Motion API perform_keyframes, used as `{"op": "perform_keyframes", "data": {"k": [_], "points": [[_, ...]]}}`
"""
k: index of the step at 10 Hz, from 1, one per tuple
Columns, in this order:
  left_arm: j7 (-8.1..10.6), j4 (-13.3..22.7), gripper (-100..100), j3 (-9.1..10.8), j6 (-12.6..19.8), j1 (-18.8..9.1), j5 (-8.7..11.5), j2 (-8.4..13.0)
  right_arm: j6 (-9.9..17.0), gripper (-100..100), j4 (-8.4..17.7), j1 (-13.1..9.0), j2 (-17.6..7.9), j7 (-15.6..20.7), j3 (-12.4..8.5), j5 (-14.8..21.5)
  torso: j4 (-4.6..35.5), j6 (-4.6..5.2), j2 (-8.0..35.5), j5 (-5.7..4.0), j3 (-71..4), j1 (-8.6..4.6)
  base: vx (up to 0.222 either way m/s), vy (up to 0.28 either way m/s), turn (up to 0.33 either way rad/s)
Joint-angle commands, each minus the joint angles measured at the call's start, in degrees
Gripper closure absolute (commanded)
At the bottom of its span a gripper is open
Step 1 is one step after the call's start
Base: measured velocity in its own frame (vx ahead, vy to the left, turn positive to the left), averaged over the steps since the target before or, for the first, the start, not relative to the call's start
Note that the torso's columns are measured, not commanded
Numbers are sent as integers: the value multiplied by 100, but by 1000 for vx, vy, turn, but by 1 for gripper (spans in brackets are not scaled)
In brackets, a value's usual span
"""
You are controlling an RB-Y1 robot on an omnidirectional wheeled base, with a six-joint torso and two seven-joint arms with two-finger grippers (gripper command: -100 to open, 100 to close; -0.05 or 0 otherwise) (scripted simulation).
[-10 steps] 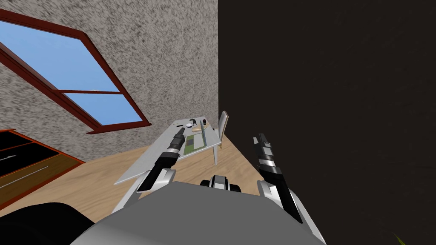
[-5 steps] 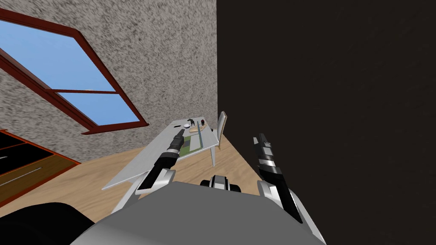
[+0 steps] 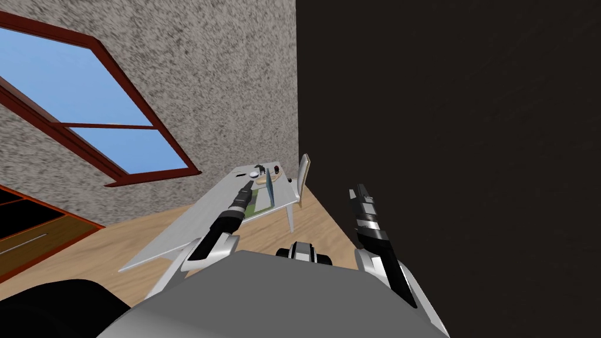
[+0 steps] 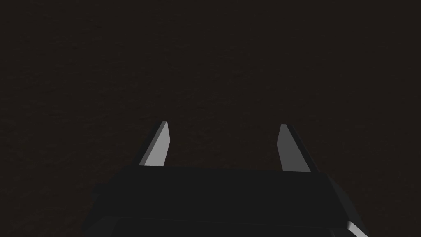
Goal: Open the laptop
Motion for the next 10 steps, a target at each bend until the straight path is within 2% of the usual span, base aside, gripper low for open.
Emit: {"op": "perform_keyframes", "data": {"k": [1,9,10], "points": [[-59,1,-100,54,327,56,-41,99,0,0,0,0,0,0,0,0,-1,0,0,0,-1,4,77,-96,4],[-210,-84,-100,177,1225,166,-150,348,0,0,0,-1,0,0,0,0,2,0,7,3,4,11,68,-81,3],[-206,-80,-100,152,1147,160,-158,317,0,0,0,-1,0,0,0,0,1,0,6,2,3,7,24,-30,3]]}}
